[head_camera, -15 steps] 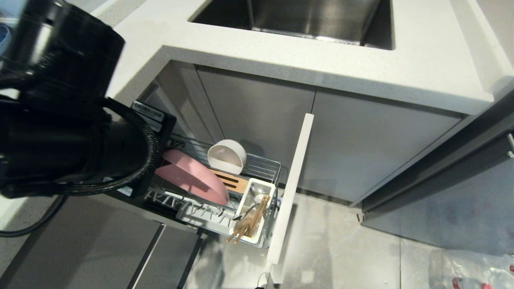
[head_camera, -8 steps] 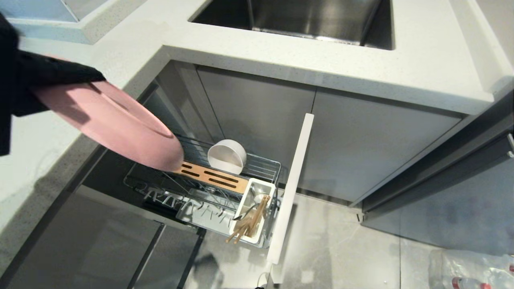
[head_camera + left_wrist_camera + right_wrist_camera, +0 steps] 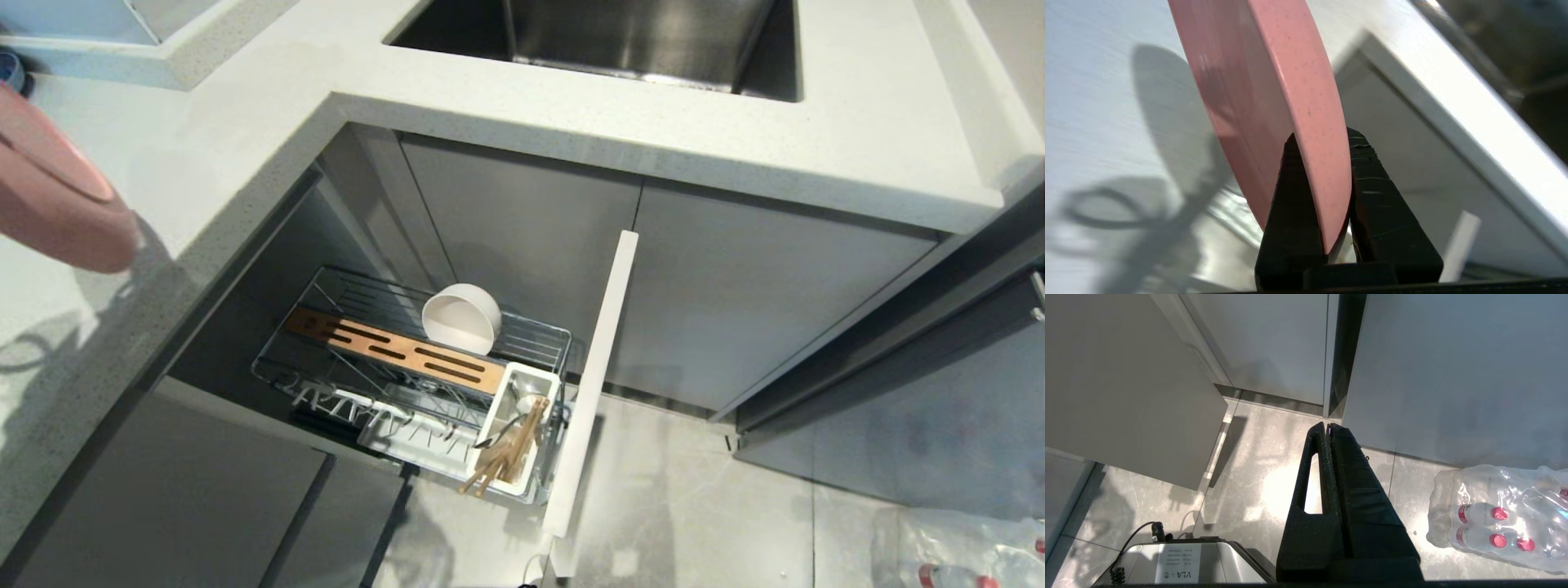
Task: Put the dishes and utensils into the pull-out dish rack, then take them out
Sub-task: Take the plate out of the cupboard
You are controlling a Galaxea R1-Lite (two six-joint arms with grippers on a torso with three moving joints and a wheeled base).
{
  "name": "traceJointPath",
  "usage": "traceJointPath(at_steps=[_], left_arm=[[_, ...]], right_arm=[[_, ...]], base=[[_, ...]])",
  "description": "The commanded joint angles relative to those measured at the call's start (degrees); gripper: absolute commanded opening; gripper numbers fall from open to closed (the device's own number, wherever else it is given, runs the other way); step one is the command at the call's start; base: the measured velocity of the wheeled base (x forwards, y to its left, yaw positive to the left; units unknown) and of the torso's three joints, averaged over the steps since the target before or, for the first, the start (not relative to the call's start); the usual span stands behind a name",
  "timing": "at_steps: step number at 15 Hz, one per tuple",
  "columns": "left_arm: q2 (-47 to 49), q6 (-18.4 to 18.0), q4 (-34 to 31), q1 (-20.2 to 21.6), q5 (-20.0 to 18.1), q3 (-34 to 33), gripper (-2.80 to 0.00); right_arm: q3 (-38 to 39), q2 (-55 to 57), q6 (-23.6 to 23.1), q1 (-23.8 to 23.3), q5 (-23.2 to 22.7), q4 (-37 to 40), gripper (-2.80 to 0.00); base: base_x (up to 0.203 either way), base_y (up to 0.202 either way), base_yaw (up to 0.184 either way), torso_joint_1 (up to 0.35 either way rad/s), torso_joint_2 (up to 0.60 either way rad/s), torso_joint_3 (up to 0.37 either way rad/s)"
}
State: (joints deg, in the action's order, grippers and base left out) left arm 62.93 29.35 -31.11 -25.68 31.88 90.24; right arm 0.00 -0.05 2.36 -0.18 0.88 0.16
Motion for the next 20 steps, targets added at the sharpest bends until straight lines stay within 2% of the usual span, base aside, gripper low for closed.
traceJointPath(at_steps=[1,3,5,7,9,11,15,20], left_arm=[[-0.34,-4.52,-0.18,7.37,-0.07,0.54,-2.80],[-0.83,-11.62,-0.33,16.15,-1.86,1.62,-2.80],[-1.56,-16.76,-3.34,25.53,-6.84,2.98,-2.80],[-1.55,-21.01,-14.22,34.66,-10.39,6.51,-2.80],[1.08,-22.72,-23.38,40.18,-11.73,10.69,-2.80],[4.65,-23.22,-25.05,42.09,-10.98,12.00,-2.80],[13.50,-22.91,-27.94,42.37,-4.17,15.40,-2.80],[23.20,-23.22,-33.37,40.09,-2.53,17.39,-2.80]], right_arm=[[0.09,0.05,0.01,0.01,0.00,0.02,-2.80],[0.09,0.05,0.01,0.01,0.00,0.02,-2.80],[0.09,0.05,0.01,0.01,0.00,0.02,-2.80],[0.09,0.05,0.01,0.01,0.00,0.02,-2.80],[0.09,0.05,0.01,0.01,0.00,0.02,-2.80],[0.09,0.05,0.01,0.01,0.00,0.02,-2.80],[0.09,0.05,0.01,0.01,0.00,0.02,-2.80],[0.09,0.05,0.01,0.02,0.00,0.02,-2.80]], base=[[0.000,0.000,0.000,0.000,0.00,0.000],[0.000,0.000,0.000,0.000,0.00,0.000],[0.000,0.000,0.000,0.000,0.00,0.000],[0.000,0.000,0.000,0.000,0.00,0.000],[0.000,0.000,0.000,0.000,0.00,0.000],[0.000,0.000,0.000,0.000,0.00,0.000],[0.000,0.000,0.000,0.000,0.00,0.000],[0.000,0.000,0.000,0.000,0.00,0.000]])
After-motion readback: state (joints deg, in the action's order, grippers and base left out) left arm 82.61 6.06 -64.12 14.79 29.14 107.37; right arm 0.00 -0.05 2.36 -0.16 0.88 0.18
